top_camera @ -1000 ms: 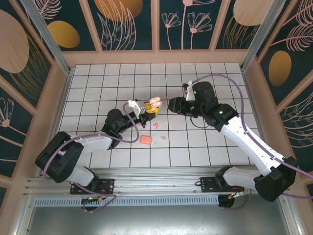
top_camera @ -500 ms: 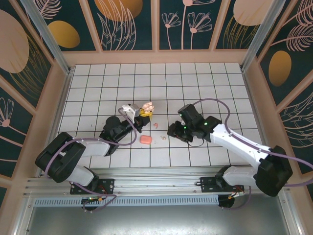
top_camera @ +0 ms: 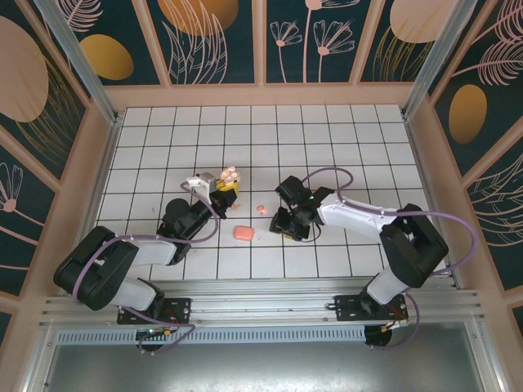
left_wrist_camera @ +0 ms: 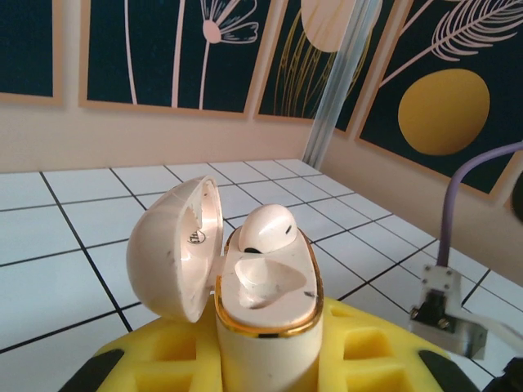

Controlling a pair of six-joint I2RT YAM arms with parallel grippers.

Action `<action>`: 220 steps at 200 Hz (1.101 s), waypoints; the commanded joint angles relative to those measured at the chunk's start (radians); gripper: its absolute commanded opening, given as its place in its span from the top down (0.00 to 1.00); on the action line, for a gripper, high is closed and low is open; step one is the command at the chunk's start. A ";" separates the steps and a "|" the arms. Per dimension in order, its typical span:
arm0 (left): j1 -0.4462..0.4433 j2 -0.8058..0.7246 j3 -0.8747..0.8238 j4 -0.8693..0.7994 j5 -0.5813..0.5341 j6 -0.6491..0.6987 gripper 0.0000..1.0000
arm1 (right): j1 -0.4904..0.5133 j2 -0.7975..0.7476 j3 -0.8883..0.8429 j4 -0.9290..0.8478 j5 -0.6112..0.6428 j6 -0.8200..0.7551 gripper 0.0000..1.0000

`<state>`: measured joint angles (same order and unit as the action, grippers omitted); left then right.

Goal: Insert the wireless bluetooth earbuds into the charging case

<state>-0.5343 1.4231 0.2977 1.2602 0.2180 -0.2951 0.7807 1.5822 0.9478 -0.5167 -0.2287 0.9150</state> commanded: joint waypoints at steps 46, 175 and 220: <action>0.011 -0.061 -0.005 -0.008 -0.025 0.010 0.96 | 0.008 0.130 0.094 0.006 0.023 -0.057 0.58; 0.013 -0.089 0.012 -0.059 -0.019 0.040 0.96 | -0.002 0.238 0.158 -0.013 0.090 -0.117 0.69; 0.012 -0.097 0.029 -0.095 0.004 0.053 0.96 | -0.015 0.241 0.161 -0.038 0.077 -0.225 0.73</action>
<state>-0.5289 1.3544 0.2993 1.1763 0.2012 -0.2665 0.7757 1.8030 1.0893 -0.5163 -0.1730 0.7765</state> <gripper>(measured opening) 0.206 0.284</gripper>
